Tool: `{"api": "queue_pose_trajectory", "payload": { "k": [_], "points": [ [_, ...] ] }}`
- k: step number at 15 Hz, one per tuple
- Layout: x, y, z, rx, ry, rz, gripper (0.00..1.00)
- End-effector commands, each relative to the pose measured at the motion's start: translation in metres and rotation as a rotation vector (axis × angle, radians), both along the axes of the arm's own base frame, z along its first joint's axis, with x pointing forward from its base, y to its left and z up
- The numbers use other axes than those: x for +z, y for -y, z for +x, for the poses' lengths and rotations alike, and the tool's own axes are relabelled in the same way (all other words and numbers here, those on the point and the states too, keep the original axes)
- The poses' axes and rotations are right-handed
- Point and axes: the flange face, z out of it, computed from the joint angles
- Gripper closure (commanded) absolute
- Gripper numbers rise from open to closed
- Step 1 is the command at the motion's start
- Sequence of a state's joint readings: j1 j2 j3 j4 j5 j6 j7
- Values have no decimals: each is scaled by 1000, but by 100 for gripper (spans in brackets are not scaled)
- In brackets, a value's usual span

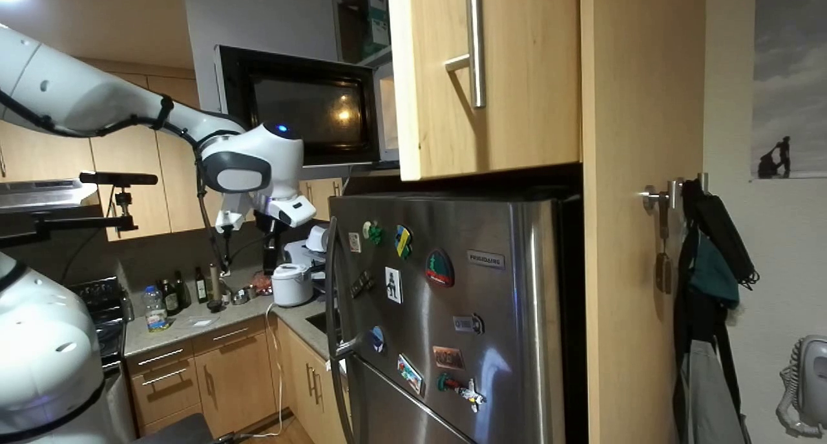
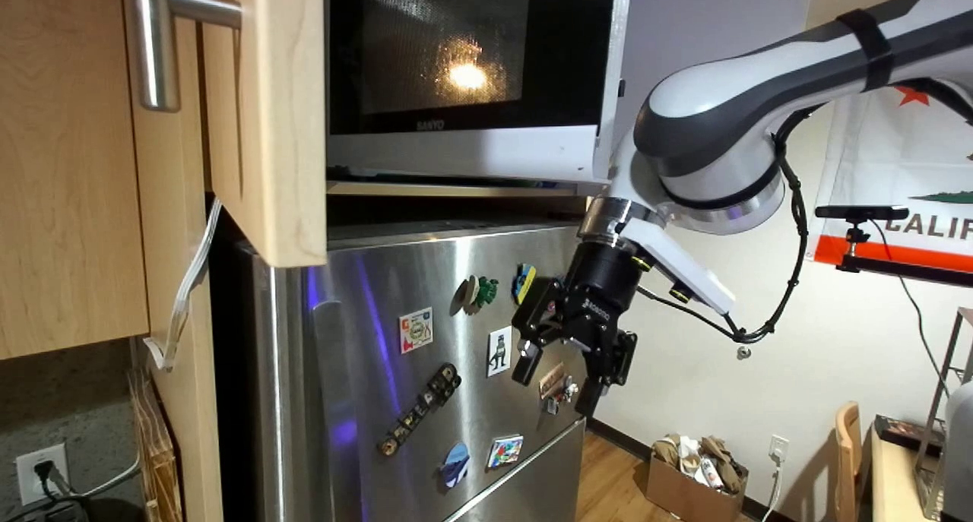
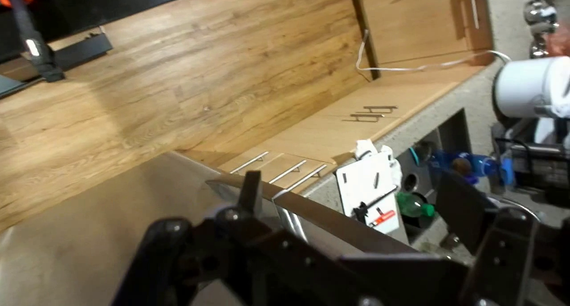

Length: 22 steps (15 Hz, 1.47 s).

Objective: Remove the bowl in the microwave

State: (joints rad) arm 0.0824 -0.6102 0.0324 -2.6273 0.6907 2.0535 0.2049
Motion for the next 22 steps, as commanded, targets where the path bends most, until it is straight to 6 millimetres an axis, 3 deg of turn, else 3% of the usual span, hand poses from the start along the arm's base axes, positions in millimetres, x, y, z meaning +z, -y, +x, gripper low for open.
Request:
{"api": "queue_pose_trajectory", "payload": {
  "k": [1, 5, 13, 14, 19, 22],
  "points": [
    [26, 19, -7, -111, 112, 119, 0],
    [52, 36, -20, -267, 225, 210, 0],
    [81, 63, -52, -531, 544, 296, 0],
    [82, 59, -39, -502, 460, 303, 0],
    [85, 62, -48, -516, 519, 299, 0],
    [94, 59, -38, -727, 590, 380, 0]
  ]
}}
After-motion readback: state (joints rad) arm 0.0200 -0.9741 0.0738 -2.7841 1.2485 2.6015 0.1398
